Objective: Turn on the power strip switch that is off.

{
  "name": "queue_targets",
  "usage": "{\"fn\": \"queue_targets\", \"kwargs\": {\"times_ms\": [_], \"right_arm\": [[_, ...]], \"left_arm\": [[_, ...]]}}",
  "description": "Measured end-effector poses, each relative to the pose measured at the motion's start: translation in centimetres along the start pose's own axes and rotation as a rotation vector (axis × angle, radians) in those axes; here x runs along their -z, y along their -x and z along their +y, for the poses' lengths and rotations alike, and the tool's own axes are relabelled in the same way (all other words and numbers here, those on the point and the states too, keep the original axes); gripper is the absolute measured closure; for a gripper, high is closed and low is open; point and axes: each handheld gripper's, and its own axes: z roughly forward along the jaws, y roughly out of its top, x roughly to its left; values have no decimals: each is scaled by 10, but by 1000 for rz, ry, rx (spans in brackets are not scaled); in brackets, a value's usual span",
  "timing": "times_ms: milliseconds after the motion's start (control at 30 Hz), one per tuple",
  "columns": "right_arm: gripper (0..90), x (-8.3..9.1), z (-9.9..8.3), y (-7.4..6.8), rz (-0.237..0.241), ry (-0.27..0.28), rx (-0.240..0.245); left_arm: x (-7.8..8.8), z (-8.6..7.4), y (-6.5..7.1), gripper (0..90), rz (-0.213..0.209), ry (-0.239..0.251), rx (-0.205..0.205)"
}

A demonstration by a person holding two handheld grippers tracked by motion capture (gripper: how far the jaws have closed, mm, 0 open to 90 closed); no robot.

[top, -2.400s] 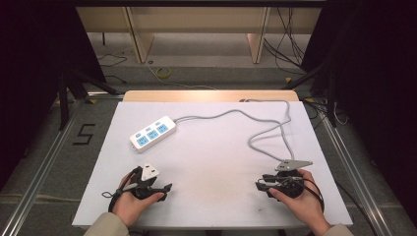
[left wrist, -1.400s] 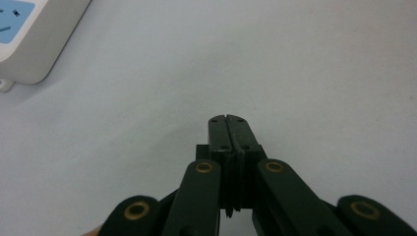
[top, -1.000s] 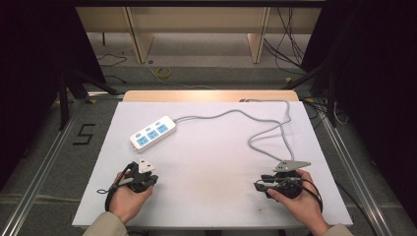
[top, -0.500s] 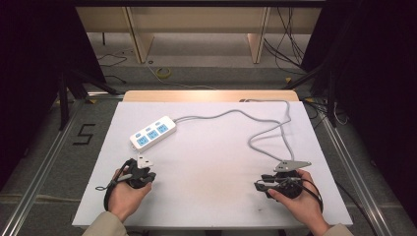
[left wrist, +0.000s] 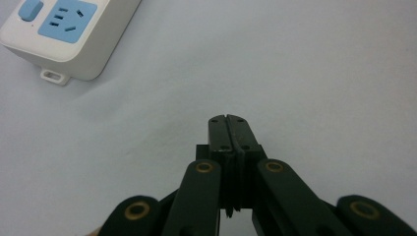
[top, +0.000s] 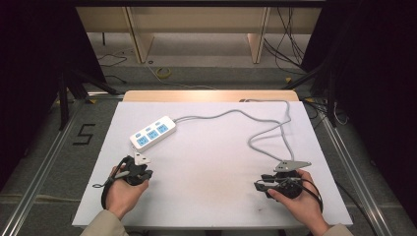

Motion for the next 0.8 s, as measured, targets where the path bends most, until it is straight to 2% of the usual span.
{"fn": "queue_targets", "kwargs": {"times_ms": [800], "right_arm": [[548, 0, 0, 0, 0, 5, 2]], "left_arm": [[0, 14, -13, 897, 21, -12, 29]]}}
